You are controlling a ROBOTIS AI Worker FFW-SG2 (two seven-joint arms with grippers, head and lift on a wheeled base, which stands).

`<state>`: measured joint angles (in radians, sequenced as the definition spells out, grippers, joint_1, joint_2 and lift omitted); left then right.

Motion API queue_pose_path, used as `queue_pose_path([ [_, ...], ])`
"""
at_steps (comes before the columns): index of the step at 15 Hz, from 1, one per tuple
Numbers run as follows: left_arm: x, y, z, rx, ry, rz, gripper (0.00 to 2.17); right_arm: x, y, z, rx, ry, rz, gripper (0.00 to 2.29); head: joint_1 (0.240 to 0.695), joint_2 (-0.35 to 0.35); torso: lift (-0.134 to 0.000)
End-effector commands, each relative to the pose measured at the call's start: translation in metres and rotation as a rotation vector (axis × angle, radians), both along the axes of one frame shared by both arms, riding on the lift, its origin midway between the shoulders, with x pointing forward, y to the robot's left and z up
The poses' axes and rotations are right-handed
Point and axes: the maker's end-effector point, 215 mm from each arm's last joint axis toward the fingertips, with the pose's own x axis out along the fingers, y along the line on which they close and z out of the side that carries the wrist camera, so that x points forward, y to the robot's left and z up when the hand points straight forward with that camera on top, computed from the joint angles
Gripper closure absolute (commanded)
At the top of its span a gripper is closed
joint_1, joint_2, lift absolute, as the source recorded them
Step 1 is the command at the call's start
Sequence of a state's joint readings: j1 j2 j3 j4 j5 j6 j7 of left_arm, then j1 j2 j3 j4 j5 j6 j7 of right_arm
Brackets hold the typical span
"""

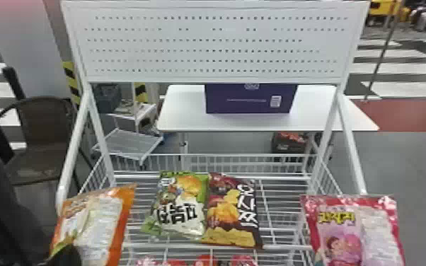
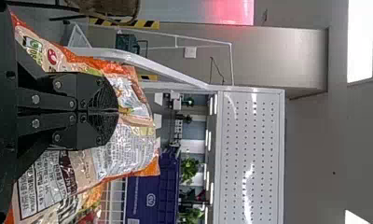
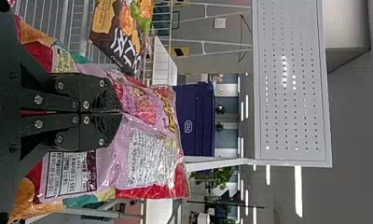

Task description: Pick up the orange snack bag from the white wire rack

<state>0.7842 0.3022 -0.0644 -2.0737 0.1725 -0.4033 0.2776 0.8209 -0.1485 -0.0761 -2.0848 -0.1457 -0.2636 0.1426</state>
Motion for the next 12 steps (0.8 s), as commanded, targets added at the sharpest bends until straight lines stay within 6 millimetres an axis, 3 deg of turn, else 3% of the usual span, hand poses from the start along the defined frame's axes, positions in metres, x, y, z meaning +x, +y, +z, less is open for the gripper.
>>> queue_pose_path([
  [1,-0.0004,-0.0005,-0.0019,0.006,0.005,-0.001,1.74,0.0001,-0.0004,0.0003,0.001,-0.001,-0.001,2.25,0.499,0.000,0.000],
  [12,-0.0003,-0.0022,-0.0052,0.012,0.015,-0.008,1.74,-0.0014,0.0006,0.0046,-0.008,-0.014,0.017,2.25,0.499,0.000,0.000],
])
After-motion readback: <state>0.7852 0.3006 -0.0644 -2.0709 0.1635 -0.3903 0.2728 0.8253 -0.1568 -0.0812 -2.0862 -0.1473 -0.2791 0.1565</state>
